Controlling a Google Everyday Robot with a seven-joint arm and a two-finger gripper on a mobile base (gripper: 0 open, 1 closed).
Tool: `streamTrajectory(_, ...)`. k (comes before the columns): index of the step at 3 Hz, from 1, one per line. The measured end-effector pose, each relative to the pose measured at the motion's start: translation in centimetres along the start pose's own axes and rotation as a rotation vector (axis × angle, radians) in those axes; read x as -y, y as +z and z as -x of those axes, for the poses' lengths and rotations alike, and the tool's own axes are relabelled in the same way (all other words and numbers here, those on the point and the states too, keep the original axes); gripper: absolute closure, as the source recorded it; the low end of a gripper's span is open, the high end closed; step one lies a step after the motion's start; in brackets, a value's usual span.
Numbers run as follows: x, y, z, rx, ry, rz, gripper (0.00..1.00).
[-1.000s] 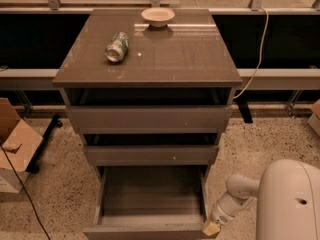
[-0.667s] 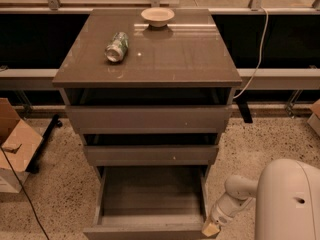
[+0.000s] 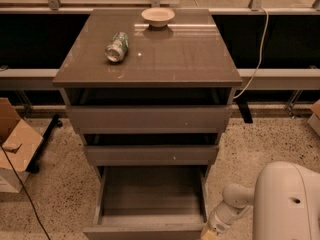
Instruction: Close bottom drawer
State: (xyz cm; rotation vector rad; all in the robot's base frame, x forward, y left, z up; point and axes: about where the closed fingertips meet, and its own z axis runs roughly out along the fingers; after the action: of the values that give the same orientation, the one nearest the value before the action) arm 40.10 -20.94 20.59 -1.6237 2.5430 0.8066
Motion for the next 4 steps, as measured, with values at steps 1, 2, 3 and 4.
streamTrajectory(1, 0.4, 1.4, 0.2, 0.019, -0.013, -0.005, 1.0)
streamTrajectory(2, 1.0, 2.0, 1.0, 0.041, -0.032, -0.011, 1.0)
streamTrajectory(3, 2.1, 2.6, 3.7, 0.131, -0.093, -0.016, 1.0)
streamTrajectory(4, 2.6, 1.9, 5.9, 0.278, -0.148, 0.026, 1.0)
